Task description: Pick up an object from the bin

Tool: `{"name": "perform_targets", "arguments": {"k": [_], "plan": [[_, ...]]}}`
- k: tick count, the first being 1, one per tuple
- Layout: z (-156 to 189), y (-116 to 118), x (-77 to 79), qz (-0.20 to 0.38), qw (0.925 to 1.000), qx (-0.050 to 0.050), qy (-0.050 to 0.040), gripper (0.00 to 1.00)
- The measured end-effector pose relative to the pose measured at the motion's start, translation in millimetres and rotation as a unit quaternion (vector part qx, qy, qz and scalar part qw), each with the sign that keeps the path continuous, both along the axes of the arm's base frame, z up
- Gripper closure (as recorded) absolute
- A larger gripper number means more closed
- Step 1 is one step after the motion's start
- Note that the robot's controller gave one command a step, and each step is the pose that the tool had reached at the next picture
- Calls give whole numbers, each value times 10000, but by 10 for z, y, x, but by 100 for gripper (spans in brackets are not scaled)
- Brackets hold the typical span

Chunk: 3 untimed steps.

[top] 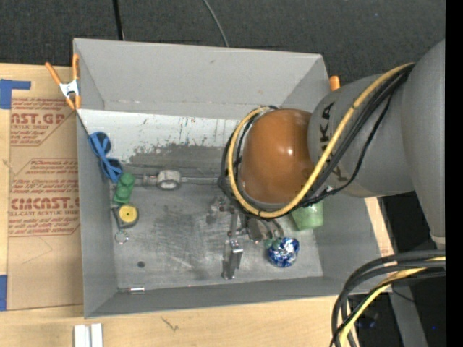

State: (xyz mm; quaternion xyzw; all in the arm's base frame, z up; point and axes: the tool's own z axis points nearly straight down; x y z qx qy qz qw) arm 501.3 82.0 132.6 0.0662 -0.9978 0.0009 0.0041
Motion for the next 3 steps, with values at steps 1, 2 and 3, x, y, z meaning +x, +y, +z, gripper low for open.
{"name": "perform_targets", "arguments": {"k": [1,2,3], "plan": [[235,-769,-103,404,9992,-3,-44,0],[-135,-1294,-57,523,9986,7,-24,0],[-596,-1546,-18,-32,10000,20,-85,0]]}}
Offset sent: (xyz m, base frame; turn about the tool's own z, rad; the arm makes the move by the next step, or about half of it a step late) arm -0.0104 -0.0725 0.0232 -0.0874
